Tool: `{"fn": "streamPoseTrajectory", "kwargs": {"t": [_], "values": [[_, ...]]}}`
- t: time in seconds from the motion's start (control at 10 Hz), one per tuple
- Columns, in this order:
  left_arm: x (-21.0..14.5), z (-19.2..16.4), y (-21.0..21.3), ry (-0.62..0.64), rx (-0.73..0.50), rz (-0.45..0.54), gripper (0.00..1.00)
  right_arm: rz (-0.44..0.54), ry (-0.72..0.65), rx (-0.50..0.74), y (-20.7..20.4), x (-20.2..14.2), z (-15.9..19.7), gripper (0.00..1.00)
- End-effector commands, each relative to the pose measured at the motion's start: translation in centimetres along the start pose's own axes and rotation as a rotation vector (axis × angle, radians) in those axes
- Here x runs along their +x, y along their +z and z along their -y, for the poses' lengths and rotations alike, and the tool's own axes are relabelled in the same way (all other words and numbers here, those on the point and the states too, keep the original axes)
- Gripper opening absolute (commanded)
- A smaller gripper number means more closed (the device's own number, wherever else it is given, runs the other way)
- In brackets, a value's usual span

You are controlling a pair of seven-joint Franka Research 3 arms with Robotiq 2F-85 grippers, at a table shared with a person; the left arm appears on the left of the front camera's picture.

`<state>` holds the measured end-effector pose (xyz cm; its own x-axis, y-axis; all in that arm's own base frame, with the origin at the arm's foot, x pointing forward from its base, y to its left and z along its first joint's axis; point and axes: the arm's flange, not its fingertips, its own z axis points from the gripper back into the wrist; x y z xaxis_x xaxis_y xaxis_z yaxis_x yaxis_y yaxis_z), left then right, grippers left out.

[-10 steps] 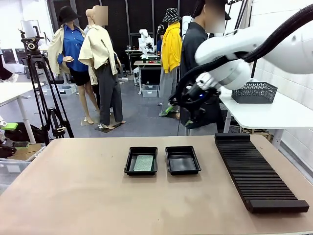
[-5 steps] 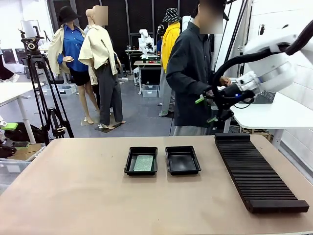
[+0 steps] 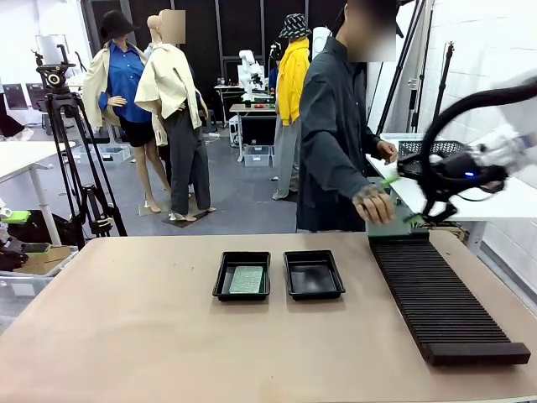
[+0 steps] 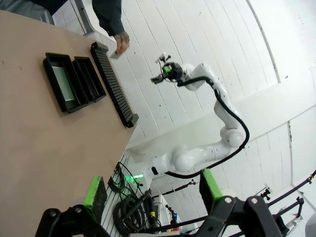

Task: Inspect and transfer BCBs to ESD trays.
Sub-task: Pick up the ESD tray and place it on the left side of the table.

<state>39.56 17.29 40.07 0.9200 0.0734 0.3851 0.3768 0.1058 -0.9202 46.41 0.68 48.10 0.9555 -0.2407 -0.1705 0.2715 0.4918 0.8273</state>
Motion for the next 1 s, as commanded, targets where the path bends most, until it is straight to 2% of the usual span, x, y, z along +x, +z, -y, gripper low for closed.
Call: {"fn": "streamPoseTrajectory", "kwargs": {"t": [0.0,0.2,0.3,0.4,0.9], "values": [[-0.1,0.2,0.0,-0.004,0.007,0.000,1.00,0.038,0.010,0.005,3.0,-4.3,3.7,1.00],[-0.1,0.2,0.0,-0.004,0.007,0.000,1.00,0.082,0.042,-0.001,5.1,-6.8,6.2,1.00],[-0.1,0.2,0.0,-0.004,0.007,0.000,1.00,0.056,0.040,-0.038,5.1,-6.5,6.3,1.00],[-0.1,0.2,0.0,-0.004,0.007,0.000,1.00,0.070,0.004,0.004,5.1,-6.1,5.8,1.00],[-0.1,0.2,0.0,-0.004,0.007,0.000,1.00,0.070,0.004,0.004,5.1,-6.1,5.8,1.00]]}}
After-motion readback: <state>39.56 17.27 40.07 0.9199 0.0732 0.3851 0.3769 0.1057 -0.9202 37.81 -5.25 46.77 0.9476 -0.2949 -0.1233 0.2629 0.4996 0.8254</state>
